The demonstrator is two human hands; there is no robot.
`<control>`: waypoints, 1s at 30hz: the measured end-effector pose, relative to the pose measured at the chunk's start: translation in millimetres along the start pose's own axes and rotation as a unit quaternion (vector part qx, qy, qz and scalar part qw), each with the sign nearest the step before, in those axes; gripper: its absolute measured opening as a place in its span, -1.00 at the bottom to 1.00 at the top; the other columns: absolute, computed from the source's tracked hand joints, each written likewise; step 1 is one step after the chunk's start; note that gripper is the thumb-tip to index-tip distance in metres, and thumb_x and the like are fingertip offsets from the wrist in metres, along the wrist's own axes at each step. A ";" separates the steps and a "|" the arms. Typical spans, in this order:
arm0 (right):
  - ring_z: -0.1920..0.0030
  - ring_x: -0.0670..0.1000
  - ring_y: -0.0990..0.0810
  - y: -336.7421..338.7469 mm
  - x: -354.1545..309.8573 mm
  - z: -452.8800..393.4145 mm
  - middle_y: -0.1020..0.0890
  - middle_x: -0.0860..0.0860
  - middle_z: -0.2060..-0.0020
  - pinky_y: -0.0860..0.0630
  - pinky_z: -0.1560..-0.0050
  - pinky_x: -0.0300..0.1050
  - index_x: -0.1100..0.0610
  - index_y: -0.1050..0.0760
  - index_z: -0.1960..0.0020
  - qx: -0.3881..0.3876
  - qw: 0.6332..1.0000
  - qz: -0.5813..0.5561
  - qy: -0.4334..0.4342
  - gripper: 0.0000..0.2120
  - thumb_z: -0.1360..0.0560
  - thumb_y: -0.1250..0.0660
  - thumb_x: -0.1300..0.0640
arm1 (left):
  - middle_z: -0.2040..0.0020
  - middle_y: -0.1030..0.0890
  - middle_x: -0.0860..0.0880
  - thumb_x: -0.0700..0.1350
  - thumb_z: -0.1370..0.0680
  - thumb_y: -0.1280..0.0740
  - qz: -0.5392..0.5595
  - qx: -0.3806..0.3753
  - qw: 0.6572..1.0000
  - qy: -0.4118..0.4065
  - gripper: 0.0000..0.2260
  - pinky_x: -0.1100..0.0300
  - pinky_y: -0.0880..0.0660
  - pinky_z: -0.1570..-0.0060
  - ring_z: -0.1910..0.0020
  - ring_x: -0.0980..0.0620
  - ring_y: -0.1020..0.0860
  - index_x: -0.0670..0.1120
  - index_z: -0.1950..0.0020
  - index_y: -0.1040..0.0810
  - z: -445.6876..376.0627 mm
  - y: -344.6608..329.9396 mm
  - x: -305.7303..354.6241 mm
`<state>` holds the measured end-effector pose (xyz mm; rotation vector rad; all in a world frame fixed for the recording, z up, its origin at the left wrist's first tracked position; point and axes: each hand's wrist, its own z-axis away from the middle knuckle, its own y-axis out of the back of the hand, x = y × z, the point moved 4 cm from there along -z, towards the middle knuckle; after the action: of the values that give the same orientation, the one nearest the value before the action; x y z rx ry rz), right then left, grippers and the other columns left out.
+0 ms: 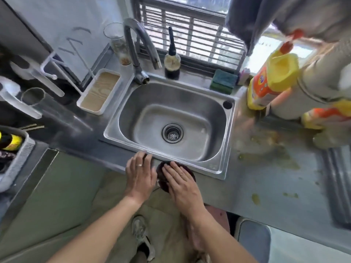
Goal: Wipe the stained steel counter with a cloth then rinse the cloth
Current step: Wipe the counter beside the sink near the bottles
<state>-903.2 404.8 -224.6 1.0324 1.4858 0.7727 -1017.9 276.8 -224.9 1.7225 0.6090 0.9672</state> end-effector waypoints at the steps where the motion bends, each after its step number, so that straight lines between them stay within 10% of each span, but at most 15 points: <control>1: -0.61 -0.01 -0.24 8.5 9.1 11.2 -0.40 -0.05 -0.54 -0.31 -0.55 0.03 0.11 -0.43 -0.52 0.007 1.000 -0.003 -0.008 -0.52 -0.60 -0.28 0.15 | -0.35 -0.45 -0.13 -0.03 -0.55 -0.21 0.000 -0.009 1.000 -0.005 -0.64 -0.15 -0.30 -0.34 -0.33 -0.20 -0.45 -0.08 -0.32 -0.42 -0.3 -4.3 15.5; 11: -0.59 0.02 -0.28 81.0 115.5 131.2 -0.41 -0.04 -0.53 -0.33 -0.53 0.07 0.12 -0.43 -0.52 0.027 0.998 0.014 -0.060 -0.51 -0.59 -0.25 0.20 | -0.32 -0.47 -0.13 -0.02 -0.57 -0.14 0.006 -0.066 0.994 -0.085 -0.65 -0.12 -0.28 -0.36 -0.34 -0.16 -0.42 -0.09 -0.31 -0.44 5.1 -33.3 150.1; 22: -0.40 0.27 -0.53 153.0 224.9 158.1 -0.57 0.20 -0.38 -0.54 -0.29 0.28 0.29 -0.56 -0.36 0.153 0.915 0.035 -0.372 -0.63 -0.58 -0.31 0.25 | -0.61 -0.28 -0.05 0.02 -0.61 -0.13 0.015 -0.145 0.979 -0.143 -0.44 -0.04 -0.14 -0.54 -0.61 -0.05 -0.22 -0.06 -0.62 -0.23 -2.3 -65.2 217.9; 30: -0.62 -0.05 -0.18 117.7 192.8 148.0 -0.32 -0.15 -0.57 -0.14 -0.59 0.23 -0.01 -0.37 -0.56 0.024 0.987 0.046 -0.153 -0.48 -0.61 -0.28 -0.05 | -0.66 -0.14 0.02 0.04 -0.59 -0.19 0.007 -0.160 0.976 -0.151 -0.33 -0.05 -0.19 -0.55 -0.65 0.05 -0.08 0.01 -0.67 -0.06 -5.4 -78.8 209.9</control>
<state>-736.7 617.4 -224.0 1.2036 1.2054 0.6136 -903.4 469.5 -231.3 1.5433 0.2281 0.7469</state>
